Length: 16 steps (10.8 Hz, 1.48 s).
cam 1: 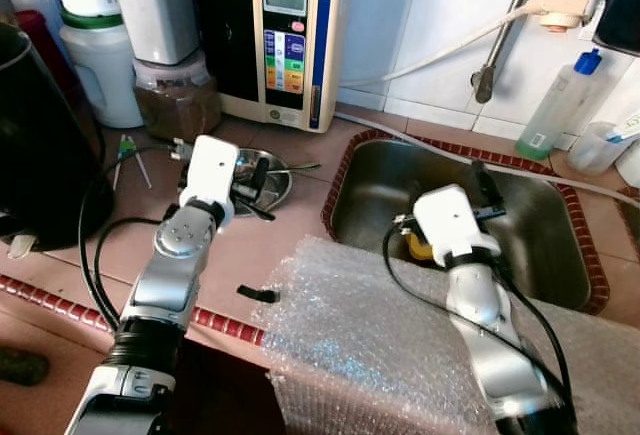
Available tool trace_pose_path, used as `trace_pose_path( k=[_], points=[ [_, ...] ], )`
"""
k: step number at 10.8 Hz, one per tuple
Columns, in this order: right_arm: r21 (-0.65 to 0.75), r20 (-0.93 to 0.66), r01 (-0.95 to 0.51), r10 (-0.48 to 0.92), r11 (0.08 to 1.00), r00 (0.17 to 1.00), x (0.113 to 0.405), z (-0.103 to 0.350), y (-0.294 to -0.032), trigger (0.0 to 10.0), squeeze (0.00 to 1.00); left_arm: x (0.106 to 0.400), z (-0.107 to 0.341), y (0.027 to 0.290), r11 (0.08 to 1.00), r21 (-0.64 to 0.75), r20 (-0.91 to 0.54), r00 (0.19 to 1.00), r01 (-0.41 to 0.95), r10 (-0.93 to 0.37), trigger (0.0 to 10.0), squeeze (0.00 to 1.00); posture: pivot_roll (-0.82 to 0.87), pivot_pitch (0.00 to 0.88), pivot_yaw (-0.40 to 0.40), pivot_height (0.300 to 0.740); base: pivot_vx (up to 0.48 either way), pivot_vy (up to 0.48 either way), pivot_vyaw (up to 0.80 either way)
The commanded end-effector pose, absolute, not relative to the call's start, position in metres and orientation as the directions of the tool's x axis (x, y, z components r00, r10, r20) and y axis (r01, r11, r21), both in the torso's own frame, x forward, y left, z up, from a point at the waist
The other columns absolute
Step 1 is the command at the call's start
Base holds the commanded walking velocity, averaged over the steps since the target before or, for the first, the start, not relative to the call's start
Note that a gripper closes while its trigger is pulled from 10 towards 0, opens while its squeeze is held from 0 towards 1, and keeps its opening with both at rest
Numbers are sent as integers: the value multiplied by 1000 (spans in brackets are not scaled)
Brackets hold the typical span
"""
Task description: Kitchen organization
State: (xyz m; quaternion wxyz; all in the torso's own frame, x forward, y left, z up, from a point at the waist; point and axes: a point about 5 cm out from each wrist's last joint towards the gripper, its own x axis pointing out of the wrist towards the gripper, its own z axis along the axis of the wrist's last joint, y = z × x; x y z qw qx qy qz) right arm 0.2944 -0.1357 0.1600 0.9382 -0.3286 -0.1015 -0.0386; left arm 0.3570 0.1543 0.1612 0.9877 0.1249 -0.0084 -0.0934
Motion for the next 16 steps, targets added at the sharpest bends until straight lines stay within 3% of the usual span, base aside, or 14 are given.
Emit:
trace_pose_path(
  k=[1, 2, 3, 4, 5, 6, 8, 12, 14, 16],
  points=[
    [-629, 244, 148, 14, 763, 970, 290, 173, -127, 10000, 733, 359, 162, 148, 943, 260, -17, 978, 207, -210, 10000, 1000, 162, 0, -64, 740, 0, 0, 0],
    [-591, 219, 102, 37, 800, 975, 287, 181, -115, 10000, 196, 359, 160, 144, 938, 269, -29, 975, 220, -220, 10000, 914, 157, 0, -59, 740, 0, 0, 0],
    [-487, 173, 69, 19, 871, 985, 292, 188, -111, 10000, 98, 359, 158, 139, 935, 259, -36, 970, 241, -240, 10000, 753, 151, 0, -58, 740, 0, 0, 0],
    [-385, 132, 35, 17, 922, 991, 299, 186, -109, 10000, 27, 360, 158, 133, 923, 278, -36, 964, 264, -265, 10000, 188, 151, 0, -58, 740, 0, 0, 0],
    [-363, 91, 17, 17, 932, 996, 301, 179, -112, 10000, 0, 361, 158, 131, 922, 277, -33, 961, 272, -274, 10000, 0, 151, 0, -58, 740, 0, 0, 0],
    [-259, -52, -17, 4, 966, 999, 302, 156, -131, 10000, 0, 362, 160, 128, 909, 304, -20, 956, 285, -293, 10000, 0, 154, 0, -56, 740, 0, 0, 0],
    [-205, -178, -29, -8, 978, 984, 296, 131, -158, 10000, 0, 363, 164, 124, 869, 402, 19, 946, 289, -323, 10000, 0, 143, 0, -49, 740, 0, 0, 0],
    [-94, -229, -205, 179, 974, 957, 277, 118, -131, 10000, 0, 372, 172, 104, 869, 378, 68, 927, 319, -369, 10000, 0, 126, 0, -46, 740, 0, 0, 0],
    [-94, -237, -229, 202, 969, 950, 275, 116, -128, 10000, 0, 365, 180, 84, 838, 413, 143, 884, 356, -446, 10000, 0, 126, 0, -44, 740, 0, 0, 0],
    [-96, -241, -243, 214, 965, 947, 275, 115, -128, 10000, 0, 356, 167, 68, 788, 440, 107, 846, 431, -522, 10000, 0, 125, 0, -47, 740, 0, 0, 0]
  ],
)
